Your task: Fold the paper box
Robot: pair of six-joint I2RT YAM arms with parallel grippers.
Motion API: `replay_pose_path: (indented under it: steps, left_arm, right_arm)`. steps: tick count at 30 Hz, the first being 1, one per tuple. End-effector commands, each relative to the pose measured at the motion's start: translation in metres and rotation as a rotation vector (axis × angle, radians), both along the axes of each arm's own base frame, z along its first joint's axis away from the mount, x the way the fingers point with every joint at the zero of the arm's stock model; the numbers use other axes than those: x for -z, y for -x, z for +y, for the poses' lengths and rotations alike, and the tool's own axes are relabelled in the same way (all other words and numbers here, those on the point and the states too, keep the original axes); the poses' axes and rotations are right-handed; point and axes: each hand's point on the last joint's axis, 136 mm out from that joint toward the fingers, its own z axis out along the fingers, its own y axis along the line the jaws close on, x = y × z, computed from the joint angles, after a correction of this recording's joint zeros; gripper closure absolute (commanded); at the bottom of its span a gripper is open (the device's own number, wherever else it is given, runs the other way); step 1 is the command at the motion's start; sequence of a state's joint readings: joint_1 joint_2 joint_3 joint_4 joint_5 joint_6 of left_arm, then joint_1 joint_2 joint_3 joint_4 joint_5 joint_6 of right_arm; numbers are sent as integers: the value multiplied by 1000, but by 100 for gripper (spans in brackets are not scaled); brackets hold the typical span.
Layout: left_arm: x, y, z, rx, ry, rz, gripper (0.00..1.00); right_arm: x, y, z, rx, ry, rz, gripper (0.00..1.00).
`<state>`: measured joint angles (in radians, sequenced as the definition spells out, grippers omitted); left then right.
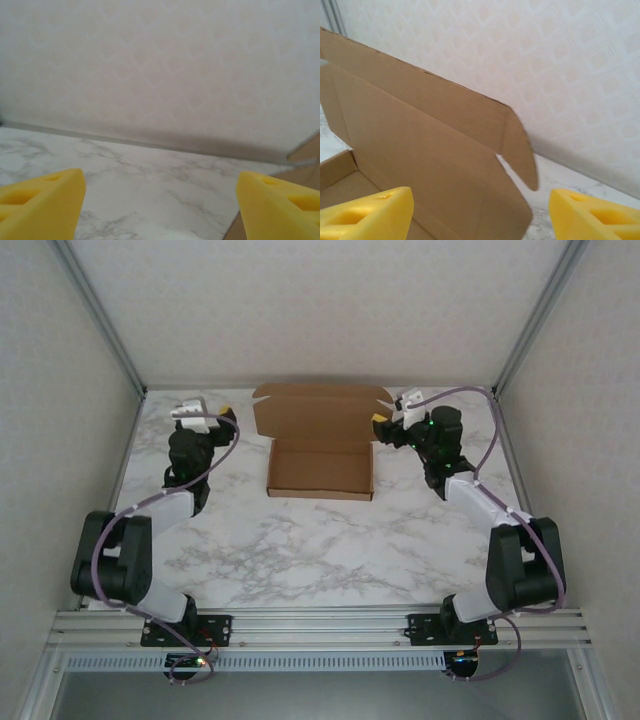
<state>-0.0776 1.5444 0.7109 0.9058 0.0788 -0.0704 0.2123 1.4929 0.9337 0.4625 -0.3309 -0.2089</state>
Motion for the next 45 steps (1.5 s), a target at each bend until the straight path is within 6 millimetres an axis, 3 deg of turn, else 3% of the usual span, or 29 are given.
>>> replay_pose_path:
  steps: [1,4,11,20,28,33,39,45]
  left_arm:
    - [-22,7,-29,275,-49,-190,24]
    - [-9,2,-32,400,-26,-199,28]
    - [12,-4,-61,620,-98,-189,30]
    - [15,-18,-81,732,-176,-206,34]
    - [61,-31,-118,954,-369,-53,43]
    - [84,-38,-121,1022,-440,24,51]
    - [78,-46,-120,997,-442,-13,54]
    - [82,-45,-121,1000,-432,-7,68]
  right_arm:
    - [-11,-9,-5,-88,-11,-107,28]
    - [-2,-21,-20,-83,-28,-91,28]
    - [23,-31,-27,-168,-24,-31,28]
    - [49,-53,-23,-228,21,36,33]
    - [65,-63,-14,-302,-1,81,40]
    - [75,-66,-11,-319,-1,100,44]
    - [81,-67,-10,-332,-4,115,55]
    - [85,-66,-6,-343,15,123,65]
